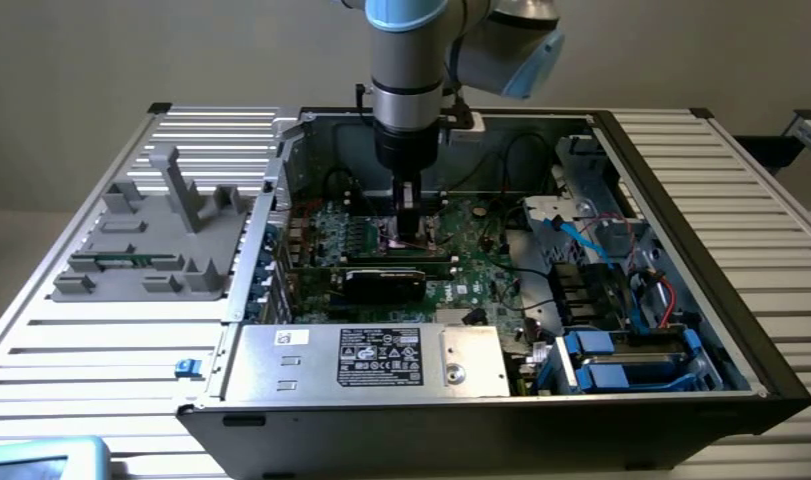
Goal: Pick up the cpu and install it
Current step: 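Place the cpu into insertion slot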
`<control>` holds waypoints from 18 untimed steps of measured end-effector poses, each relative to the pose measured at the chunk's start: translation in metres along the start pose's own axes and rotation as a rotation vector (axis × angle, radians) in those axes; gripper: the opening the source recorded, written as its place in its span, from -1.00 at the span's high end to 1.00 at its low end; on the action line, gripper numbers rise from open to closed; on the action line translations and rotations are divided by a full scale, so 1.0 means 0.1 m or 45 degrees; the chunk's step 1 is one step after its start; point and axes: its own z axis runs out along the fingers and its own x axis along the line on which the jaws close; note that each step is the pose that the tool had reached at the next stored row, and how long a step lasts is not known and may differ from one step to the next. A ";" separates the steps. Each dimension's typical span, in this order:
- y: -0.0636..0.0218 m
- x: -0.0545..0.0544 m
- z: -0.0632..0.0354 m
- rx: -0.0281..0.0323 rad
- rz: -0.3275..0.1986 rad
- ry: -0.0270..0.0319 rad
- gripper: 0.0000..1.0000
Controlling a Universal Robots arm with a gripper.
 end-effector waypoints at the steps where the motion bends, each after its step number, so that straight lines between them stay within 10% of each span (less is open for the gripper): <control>1: 0.000 0.00 0.012 0.0000 0.000 0.0001 -0.11; 18: 0.011 0.00 0.066 0.0096 0.009 0.0081 -0.11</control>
